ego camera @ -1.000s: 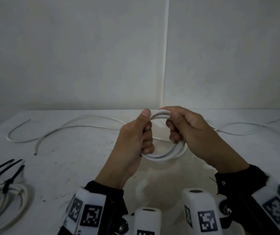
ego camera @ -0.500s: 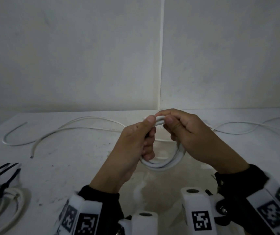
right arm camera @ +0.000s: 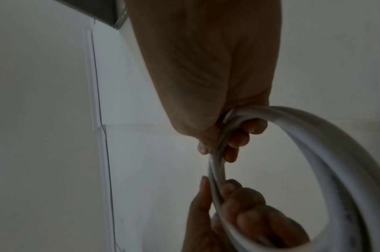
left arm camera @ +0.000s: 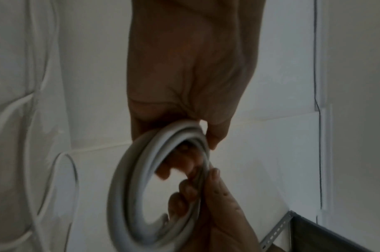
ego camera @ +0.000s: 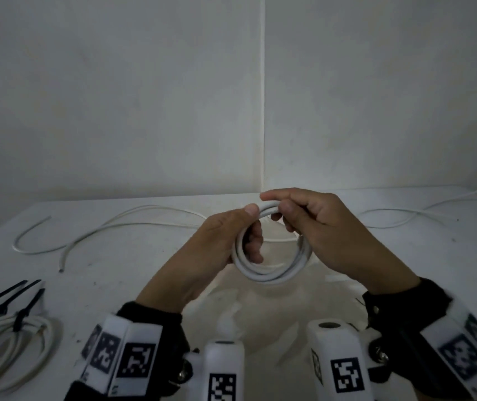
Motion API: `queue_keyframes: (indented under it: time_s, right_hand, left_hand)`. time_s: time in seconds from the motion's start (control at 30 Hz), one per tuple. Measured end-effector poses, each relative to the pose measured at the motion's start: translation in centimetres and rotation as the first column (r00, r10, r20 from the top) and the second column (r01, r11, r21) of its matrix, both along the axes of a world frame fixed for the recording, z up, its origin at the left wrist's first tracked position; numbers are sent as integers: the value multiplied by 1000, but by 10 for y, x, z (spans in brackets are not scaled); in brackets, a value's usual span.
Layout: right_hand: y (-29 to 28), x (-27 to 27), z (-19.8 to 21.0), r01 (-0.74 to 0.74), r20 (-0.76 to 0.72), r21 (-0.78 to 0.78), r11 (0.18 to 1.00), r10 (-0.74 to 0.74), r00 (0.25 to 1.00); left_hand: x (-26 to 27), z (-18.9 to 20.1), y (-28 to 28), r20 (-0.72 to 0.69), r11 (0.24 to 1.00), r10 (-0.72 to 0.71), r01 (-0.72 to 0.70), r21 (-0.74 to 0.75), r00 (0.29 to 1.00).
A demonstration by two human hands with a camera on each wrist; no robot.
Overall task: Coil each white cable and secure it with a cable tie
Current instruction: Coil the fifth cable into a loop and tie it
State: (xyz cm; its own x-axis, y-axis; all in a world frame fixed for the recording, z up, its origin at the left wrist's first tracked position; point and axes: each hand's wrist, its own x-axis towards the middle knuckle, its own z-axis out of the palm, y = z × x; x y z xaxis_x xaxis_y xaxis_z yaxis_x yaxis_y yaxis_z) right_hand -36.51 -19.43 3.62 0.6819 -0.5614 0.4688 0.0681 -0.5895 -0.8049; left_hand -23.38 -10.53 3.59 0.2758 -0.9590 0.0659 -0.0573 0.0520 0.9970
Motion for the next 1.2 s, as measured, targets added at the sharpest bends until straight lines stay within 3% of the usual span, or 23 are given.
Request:
queue_keyframes:
  time_s: [0.17,0.37,0.57,0.8,0.9,1.0,1.07,1.2]
  right_hand:
    - [10,-22,7,51,-57,-91,995,-56,997]
    - [28,-61,10,117,6,-26,993,-117,993]
    - [30,-135,-6,338,-178,-67,939,-344,922]
    - [-9,-244,-41,601,-564,-175,780,-580,588]
    - [-27,-277,-56,641,-744,-257,724,-571,346]
    - [-34,-299,-67,667,-882,-279,691,-459,107]
    - [-32,-306,-71,689,-923,-257,677,-383,32]
    - [-36,-304,-77,677,-922,-275,683,-386,15]
  left_hand:
    - [-31,9,6,-75,1000,-2,4,31,997]
    - [-75,13,10,-41,999,29,-29,-14,999]
    - [-108,3,4,-47,999,-13,15,44,999]
    - [-123,-9,-13,-50,995,-3,9,102,999]
    - [-128,-12,-19,-46,993,-3,8,118,999]
    - [-131,-15,-23,-29,991,1,3,132,1000]
    - [-133,-16,-25,-17,990,2,1,144,1000]
    - [-136,-17,-30,-12,989,-3,5,150,1000]
